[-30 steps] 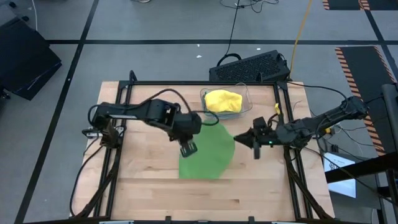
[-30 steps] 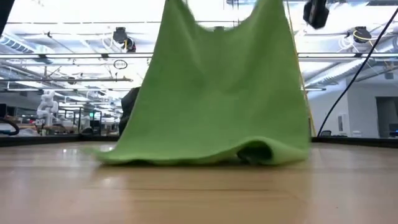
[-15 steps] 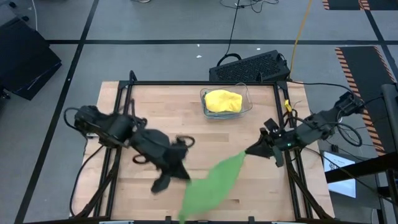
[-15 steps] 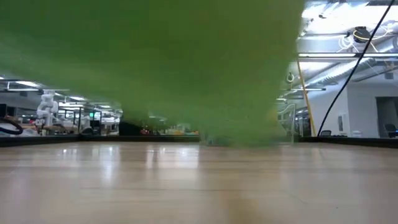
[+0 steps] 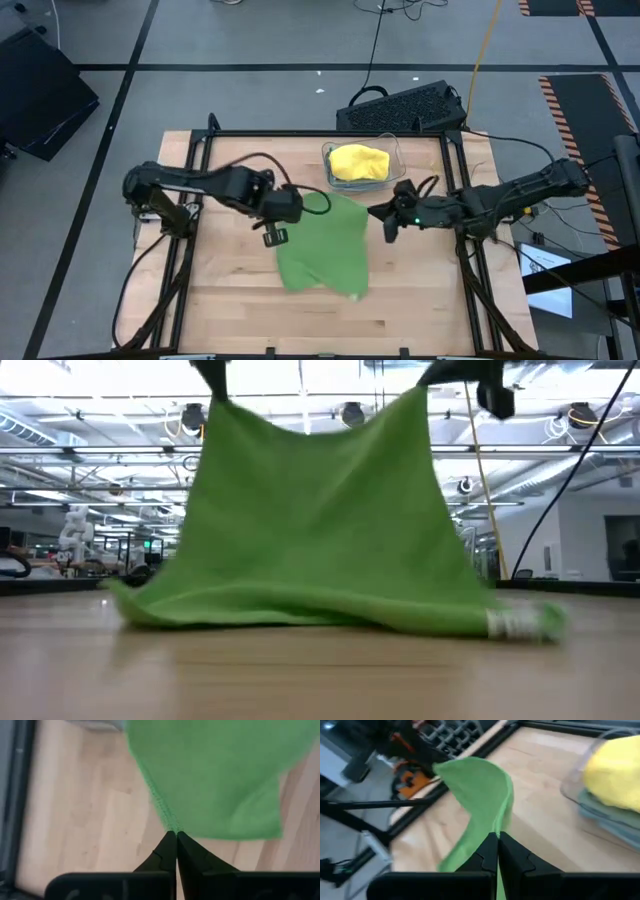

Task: Fold microfiber towels
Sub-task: Fold the green towel

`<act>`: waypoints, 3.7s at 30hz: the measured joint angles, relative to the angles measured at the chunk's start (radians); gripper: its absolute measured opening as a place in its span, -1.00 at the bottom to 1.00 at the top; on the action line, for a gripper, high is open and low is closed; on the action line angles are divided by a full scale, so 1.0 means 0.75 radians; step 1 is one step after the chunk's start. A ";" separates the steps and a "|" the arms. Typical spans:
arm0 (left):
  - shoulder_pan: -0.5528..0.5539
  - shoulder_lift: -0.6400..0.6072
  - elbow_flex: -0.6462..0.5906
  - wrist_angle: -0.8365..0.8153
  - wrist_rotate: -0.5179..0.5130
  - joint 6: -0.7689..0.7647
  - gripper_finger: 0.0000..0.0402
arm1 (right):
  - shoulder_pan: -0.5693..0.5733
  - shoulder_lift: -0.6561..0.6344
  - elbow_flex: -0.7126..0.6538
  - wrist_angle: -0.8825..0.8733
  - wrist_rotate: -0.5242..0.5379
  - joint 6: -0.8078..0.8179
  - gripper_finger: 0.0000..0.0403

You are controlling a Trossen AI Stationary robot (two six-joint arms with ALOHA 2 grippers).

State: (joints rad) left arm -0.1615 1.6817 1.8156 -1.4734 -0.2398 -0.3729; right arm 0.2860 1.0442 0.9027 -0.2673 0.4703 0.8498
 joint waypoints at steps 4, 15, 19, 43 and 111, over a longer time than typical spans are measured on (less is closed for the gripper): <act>0.022 0.001 -0.198 0.208 0.088 0.017 -0.96 | -0.064 0.001 -0.111 0.032 -0.039 -0.007 -1.00; -0.101 -0.026 -0.123 0.471 0.348 -0.073 -0.98 | -0.054 -0.128 -0.150 0.154 -0.354 0.042 -1.00; -0.182 -0.024 -0.127 0.360 0.132 -0.110 -0.97 | -0.047 -0.146 -0.151 -0.001 -0.383 0.024 -1.00; -0.208 -0.081 -0.153 0.350 0.026 -0.234 -0.96 | -0.140 -0.254 -0.151 0.111 -0.494 -0.174 -1.00; 0.170 -0.127 -0.561 0.581 0.035 0.356 -0.96 | -0.277 -0.150 -0.699 0.637 -0.526 0.032 -1.00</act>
State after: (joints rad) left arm -0.0343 1.5867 1.3947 -1.0379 -0.2137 -0.1063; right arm 0.0785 0.9319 0.3783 0.2104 0.0756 0.8735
